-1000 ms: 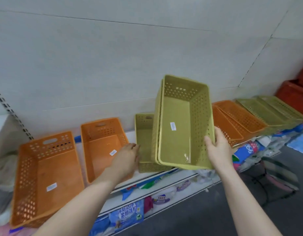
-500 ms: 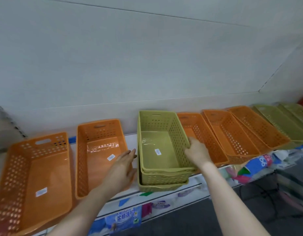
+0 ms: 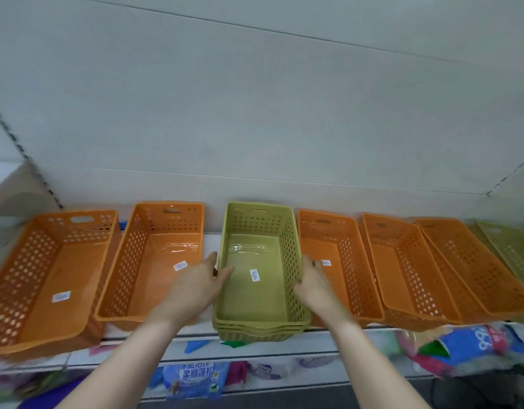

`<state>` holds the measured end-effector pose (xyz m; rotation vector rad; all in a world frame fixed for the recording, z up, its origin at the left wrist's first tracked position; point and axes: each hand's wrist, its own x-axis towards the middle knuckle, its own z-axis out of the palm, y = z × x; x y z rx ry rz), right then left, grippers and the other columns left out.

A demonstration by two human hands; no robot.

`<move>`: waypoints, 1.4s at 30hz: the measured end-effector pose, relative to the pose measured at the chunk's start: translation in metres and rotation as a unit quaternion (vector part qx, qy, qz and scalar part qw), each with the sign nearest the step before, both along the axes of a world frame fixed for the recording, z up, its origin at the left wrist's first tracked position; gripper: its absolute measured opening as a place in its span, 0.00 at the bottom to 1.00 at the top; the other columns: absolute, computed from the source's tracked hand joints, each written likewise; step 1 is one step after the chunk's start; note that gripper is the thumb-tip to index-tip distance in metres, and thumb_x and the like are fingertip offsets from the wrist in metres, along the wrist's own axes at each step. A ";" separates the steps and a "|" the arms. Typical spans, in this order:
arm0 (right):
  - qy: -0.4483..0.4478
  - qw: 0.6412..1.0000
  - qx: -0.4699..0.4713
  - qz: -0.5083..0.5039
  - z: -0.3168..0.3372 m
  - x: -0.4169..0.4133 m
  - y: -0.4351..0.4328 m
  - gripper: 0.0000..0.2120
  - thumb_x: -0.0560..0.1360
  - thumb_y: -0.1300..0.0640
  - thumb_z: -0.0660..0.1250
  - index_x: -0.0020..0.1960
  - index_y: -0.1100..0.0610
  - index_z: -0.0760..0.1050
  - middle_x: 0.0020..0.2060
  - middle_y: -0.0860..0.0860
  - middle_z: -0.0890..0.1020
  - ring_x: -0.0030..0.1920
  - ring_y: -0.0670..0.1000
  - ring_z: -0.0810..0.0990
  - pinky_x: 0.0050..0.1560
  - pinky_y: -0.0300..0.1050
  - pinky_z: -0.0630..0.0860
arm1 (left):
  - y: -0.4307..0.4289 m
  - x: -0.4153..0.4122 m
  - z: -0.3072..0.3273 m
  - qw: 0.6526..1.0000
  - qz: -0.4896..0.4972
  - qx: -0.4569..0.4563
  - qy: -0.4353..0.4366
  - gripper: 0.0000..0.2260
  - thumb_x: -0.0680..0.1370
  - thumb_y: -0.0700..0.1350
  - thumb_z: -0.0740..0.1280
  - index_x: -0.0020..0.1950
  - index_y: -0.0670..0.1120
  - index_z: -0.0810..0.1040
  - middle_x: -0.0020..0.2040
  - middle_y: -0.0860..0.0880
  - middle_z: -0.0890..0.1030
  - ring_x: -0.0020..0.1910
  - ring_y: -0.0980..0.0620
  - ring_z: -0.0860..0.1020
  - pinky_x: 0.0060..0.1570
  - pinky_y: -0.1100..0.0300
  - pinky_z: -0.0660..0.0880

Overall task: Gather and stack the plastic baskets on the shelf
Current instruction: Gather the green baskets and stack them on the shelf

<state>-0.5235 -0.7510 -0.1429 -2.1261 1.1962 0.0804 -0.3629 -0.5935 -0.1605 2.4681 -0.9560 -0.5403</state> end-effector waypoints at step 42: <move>0.012 0.947 -0.233 -0.221 0.019 -0.485 -0.381 0.22 0.77 0.62 0.61 0.71 0.60 0.69 0.58 0.66 0.81 0.59 0.65 0.79 0.55 0.52 0.73 | -0.344 -0.330 0.076 0.949 0.068 -0.213 0.224 0.08 0.74 0.44 0.63 0.49 0.44 0.79 0.48 0.40 0.84 0.47 0.41 0.81 0.52 0.45 0.78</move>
